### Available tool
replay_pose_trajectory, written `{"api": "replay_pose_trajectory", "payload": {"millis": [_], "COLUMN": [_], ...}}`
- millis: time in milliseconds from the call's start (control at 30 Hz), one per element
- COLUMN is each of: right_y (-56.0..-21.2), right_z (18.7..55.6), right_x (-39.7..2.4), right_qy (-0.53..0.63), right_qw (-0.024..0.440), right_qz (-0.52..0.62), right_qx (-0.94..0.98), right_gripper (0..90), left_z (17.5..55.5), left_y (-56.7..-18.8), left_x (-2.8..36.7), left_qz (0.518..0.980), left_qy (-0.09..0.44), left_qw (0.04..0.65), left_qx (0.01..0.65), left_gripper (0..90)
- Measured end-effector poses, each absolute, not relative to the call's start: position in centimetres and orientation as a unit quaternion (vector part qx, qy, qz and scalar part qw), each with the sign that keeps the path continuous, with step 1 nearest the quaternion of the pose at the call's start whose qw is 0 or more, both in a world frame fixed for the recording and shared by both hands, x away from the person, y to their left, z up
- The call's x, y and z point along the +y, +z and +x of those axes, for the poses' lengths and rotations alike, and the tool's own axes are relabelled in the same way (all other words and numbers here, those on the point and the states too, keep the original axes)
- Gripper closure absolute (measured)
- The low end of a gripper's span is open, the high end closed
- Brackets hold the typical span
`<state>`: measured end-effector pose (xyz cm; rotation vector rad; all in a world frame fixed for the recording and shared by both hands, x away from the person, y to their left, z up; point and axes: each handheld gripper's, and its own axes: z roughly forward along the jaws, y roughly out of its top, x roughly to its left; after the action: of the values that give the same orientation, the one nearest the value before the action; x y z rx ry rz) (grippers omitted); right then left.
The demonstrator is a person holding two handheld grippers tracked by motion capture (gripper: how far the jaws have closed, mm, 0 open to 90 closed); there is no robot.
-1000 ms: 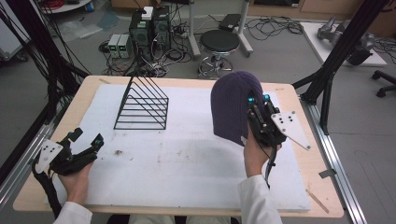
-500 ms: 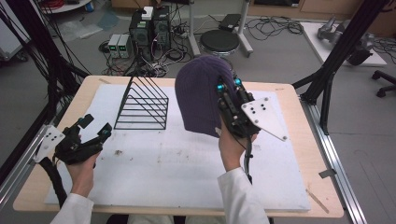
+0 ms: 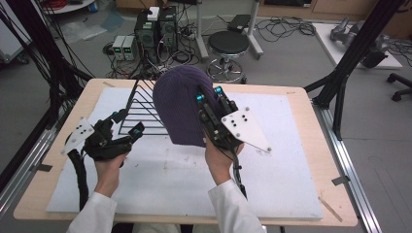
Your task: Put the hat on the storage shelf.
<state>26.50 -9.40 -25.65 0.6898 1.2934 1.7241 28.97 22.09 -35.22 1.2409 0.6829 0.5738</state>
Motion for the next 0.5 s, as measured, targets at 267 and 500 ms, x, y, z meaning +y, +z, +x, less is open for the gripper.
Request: {"api": "replay_pose_trajectory", "payload": {"millis": [267,500], "right_y": [-26.0,-26.2], "right_z": [26.6,26.8], "right_x": [-8.5,-8.3], "right_qy": [0.720,0.734], "right_qw": [0.377,0.348], "right_qz": [0.280,0.283], "right_qx": [0.511,0.510], "right_gripper": [75.5,75.4], "left_z": [29.1,30.0], "left_y": [-34.9,-35.2], "left_x": [20.0,18.8], "left_qz": [0.573,0.578], "left_qy": [0.237,0.210], "left_qw": [0.732,0.739], "left_qx": [0.284,0.277], "left_gripper": [18.9,41.3]}}
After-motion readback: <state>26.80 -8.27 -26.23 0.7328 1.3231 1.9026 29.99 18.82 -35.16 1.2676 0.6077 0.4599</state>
